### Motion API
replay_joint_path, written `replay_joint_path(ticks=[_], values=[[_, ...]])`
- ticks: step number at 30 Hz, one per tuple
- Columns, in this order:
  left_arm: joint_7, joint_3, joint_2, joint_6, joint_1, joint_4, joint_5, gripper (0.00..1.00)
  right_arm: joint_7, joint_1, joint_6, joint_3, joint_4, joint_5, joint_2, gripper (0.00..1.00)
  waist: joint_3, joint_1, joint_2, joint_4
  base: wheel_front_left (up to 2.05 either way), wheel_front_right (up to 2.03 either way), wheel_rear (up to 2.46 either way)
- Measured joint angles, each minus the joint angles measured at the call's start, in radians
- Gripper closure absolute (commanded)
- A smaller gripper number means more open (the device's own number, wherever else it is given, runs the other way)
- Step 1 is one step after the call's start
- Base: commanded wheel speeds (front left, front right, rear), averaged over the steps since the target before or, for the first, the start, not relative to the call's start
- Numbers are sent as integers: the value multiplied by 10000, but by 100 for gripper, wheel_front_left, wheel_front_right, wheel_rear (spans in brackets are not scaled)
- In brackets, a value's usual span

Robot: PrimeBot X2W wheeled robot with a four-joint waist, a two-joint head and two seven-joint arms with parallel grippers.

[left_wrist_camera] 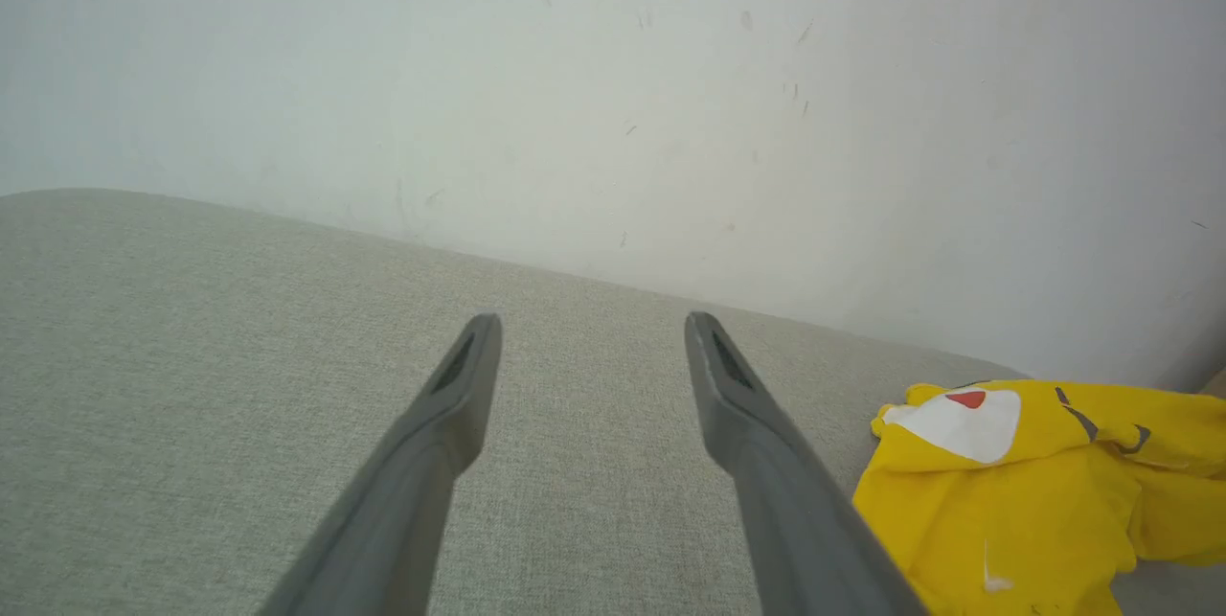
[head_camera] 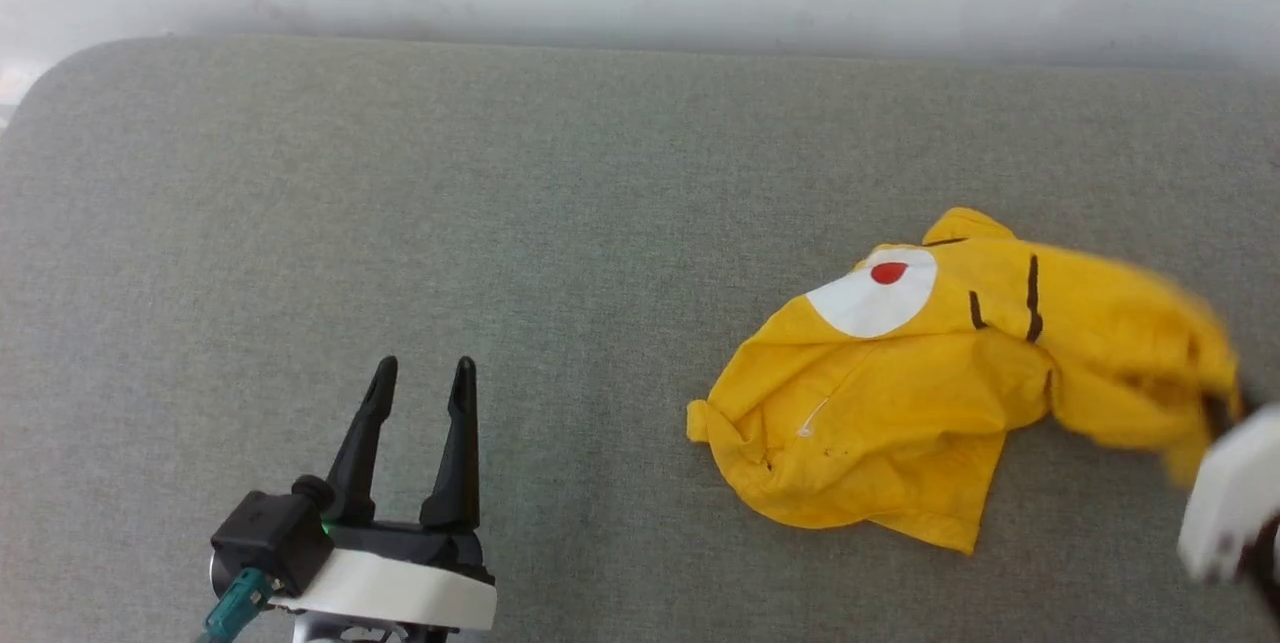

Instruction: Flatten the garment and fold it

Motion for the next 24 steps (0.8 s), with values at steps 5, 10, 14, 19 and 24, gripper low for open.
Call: replay_joint_path(ticks=[5,10,14,19,24], values=[[0,-35,-4,-8,-12,8,38,0,50,2064,0,-209,-236,-190,1028,98,127,1,0,-160,0,0,0],[0,-10,-8,-17,-83,81,73,0,-489,1814,0,-31,-460,-203,1267,0,144,1,0,-412,0,0,0],[0,-29,-13,-54,-124,117,69,0,-635,924,0,702,-1289,-82,1041,0,65,1,0,-484,0,0,0],[0,-121,-13,-94,-128,157,8,0,59,-51,0,2349,-2090,282,495,0,-19,2,0,-347,0,0,0],[0,-134,-12,-71,-122,201,-96,0,1333,-240,0,4000,-1526,1028,236,0,-102,2,0,-95,0,0,0]])
